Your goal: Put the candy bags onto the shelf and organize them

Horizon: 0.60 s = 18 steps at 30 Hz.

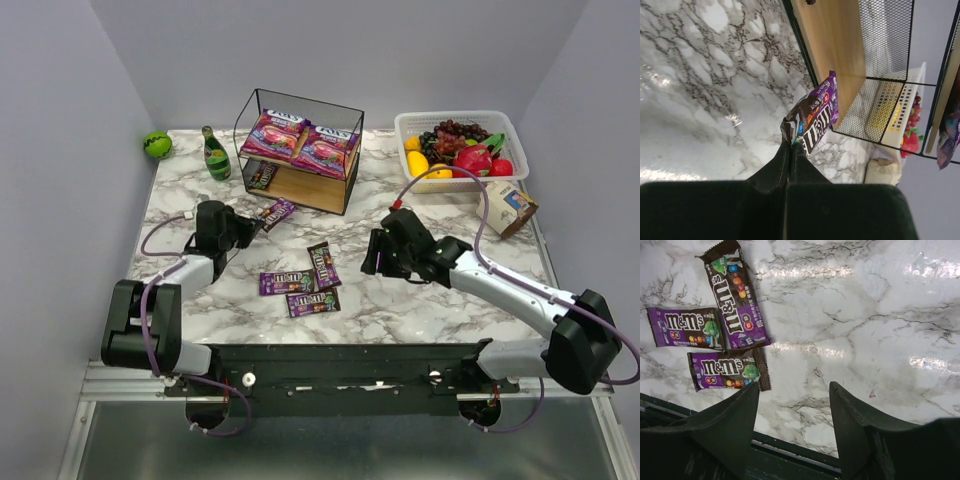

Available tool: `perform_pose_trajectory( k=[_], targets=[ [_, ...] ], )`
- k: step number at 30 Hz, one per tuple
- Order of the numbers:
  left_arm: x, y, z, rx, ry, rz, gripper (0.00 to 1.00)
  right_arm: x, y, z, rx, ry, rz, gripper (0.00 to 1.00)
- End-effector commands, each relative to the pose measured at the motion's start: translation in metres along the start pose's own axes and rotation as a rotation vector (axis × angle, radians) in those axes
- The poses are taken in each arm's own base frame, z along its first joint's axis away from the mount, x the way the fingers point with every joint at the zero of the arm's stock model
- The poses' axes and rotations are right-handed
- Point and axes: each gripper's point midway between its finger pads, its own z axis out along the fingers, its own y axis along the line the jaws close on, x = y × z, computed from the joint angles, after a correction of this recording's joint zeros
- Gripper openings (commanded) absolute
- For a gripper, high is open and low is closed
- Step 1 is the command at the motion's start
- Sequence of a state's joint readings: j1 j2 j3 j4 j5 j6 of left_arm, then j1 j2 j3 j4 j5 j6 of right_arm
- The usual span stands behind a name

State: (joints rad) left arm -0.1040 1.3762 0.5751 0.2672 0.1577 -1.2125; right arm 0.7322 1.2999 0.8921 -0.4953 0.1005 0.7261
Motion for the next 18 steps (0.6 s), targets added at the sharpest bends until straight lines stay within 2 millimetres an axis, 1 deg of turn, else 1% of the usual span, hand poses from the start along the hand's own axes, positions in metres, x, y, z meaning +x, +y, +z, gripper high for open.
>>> perform_pose_trajectory(
  k=[1, 2, 3, 4, 5, 6, 7, 8, 9, 10, 11, 12, 13, 14, 15, 16, 18],
  targets=[
    [-0.01, -0.037, 0.017, 0.148, -0.007, -0.104, 0.0, 0.001, -0.013, -0.01, 0.046, -0.027, 0.006, 0.67],
    [-0.012, -0.041, 0.02, 0.166, -0.009, -0.131, 0.0, 0.003, -0.015, -0.01, 0.051, -0.026, 0.007, 0.67],
    [-0.017, -0.051, 0.023, 0.199, -0.023, -0.141, 0.0, 0.003, -0.017, -0.013, 0.055, -0.033, 0.006, 0.67],
    [-0.018, -0.047, 0.03, 0.185, -0.029, -0.154, 0.0, 0.003, -0.019, -0.014, 0.061, -0.037, 0.007, 0.67],
    [-0.018, -0.05, 0.034, 0.189, -0.033, -0.17, 0.0, 0.003, -0.02, -0.014, 0.063, -0.038, 0.008, 0.67],
    [-0.025, -0.059, 0.038, 0.214, -0.056, -0.171, 0.0, 0.005, -0.024, -0.015, 0.072, -0.04, 0.009, 0.67],
    [-0.025, -0.057, 0.044, 0.207, -0.059, -0.18, 0.0, 0.004, -0.024, -0.015, 0.073, -0.043, 0.008, 0.67],
    [-0.026, -0.06, 0.048, 0.211, -0.065, -0.189, 0.0, 0.005, -0.026, -0.016, 0.081, -0.044, 0.007, 0.67],
    [-0.03, -0.07, 0.052, 0.227, -0.086, -0.195, 0.0, 0.005, -0.029, -0.016, 0.09, -0.044, 0.004, 0.67],
    [-0.03, -0.067, 0.059, 0.212, -0.091, -0.201, 0.0, 0.005, -0.03, -0.016, 0.094, -0.045, 0.001, 0.67],
    [-0.032, -0.067, 0.063, 0.206, -0.106, -0.205, 0.0, 0.004, -0.031, -0.017, 0.097, -0.047, 0.0, 0.67],
    [-0.031, -0.073, 0.068, 0.202, -0.11, -0.207, 0.0, 0.004, -0.032, -0.017, 0.104, -0.047, -0.001, 0.67],
    [-0.035, -0.068, 0.075, 0.176, -0.142, -0.217, 0.0, 0.002, -0.032, -0.018, 0.103, -0.051, -0.004, 0.67],
    [-0.033, -0.068, 0.079, 0.17, -0.141, -0.221, 0.0, 0.001, -0.033, -0.019, 0.105, -0.053, -0.008, 0.67],
    [-0.038, -0.074, 0.083, 0.178, -0.168, -0.227, 0.0, 0.0, -0.034, -0.02, 0.111, -0.057, -0.008, 0.68],
    [-0.037, -0.07, 0.091, 0.159, -0.189, -0.236, 0.0, 0.0, -0.034, -0.02, 0.111, -0.055, -0.016, 0.68],
    [-0.04, -0.073, 0.097, 0.153, -0.22, -0.251, 0.0, -0.003, -0.036, -0.021, 0.119, -0.06, -0.015, 0.68]
  ],
)
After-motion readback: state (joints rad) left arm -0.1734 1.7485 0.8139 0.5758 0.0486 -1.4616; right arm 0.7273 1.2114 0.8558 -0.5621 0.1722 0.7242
